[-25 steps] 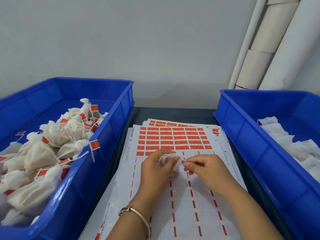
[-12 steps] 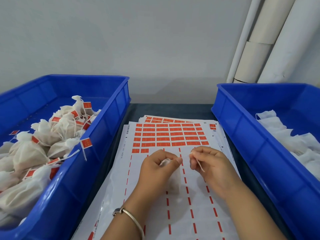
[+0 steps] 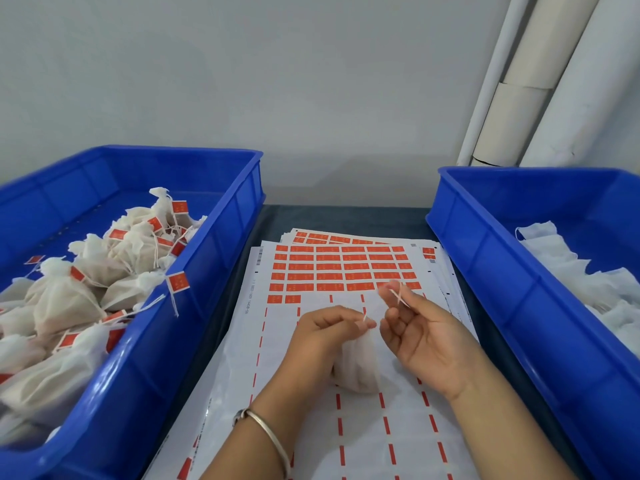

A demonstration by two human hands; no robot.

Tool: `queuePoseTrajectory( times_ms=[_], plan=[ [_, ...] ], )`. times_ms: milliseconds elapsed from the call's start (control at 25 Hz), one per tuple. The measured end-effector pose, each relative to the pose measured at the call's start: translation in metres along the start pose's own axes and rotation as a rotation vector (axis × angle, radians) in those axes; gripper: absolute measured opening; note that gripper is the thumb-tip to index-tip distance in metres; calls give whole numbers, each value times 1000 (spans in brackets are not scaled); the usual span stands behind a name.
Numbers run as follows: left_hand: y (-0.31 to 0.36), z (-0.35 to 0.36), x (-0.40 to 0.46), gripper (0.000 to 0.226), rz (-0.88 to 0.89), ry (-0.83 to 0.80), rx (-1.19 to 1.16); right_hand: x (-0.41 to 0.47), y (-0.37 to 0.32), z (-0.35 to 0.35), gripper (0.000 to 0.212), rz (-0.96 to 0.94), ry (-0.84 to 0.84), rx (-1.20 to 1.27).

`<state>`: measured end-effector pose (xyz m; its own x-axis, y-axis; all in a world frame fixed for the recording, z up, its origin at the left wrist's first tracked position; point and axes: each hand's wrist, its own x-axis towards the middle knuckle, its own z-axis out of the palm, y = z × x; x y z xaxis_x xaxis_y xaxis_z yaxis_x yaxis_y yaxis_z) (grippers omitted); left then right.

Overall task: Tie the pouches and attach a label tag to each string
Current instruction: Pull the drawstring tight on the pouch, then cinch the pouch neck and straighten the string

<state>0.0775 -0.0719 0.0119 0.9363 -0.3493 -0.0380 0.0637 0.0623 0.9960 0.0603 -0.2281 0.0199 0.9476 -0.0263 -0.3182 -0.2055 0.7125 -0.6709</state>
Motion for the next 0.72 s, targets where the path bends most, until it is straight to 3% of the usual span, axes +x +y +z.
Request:
queuePoseTrajectory(
  times_ms=[160, 240, 320, 400, 560, 720],
  plan=[
    [1, 1, -1, 11, 36, 19, -129, -4, 8, 6, 62, -94, -133, -491],
    [2, -1, -2, 18, 87, 27, -122, -8, 14, 9, 71, -127, -171, -788],
    [3, 0, -2, 13, 111, 48, -75, -9, 21, 12, 67, -149, -180, -991],
    [4, 3, -2, 10, 93, 121, -46, -9, 27, 15, 49, -193, -154, -1163],
    [7, 1, 0, 16, 68, 180, -63, -9, 32, 15, 13, -156, -108, -1195],
    [9, -6, 2, 20, -18, 246, -195, -13, 22, 13, 12, -66, -78, -1027]
  ],
)
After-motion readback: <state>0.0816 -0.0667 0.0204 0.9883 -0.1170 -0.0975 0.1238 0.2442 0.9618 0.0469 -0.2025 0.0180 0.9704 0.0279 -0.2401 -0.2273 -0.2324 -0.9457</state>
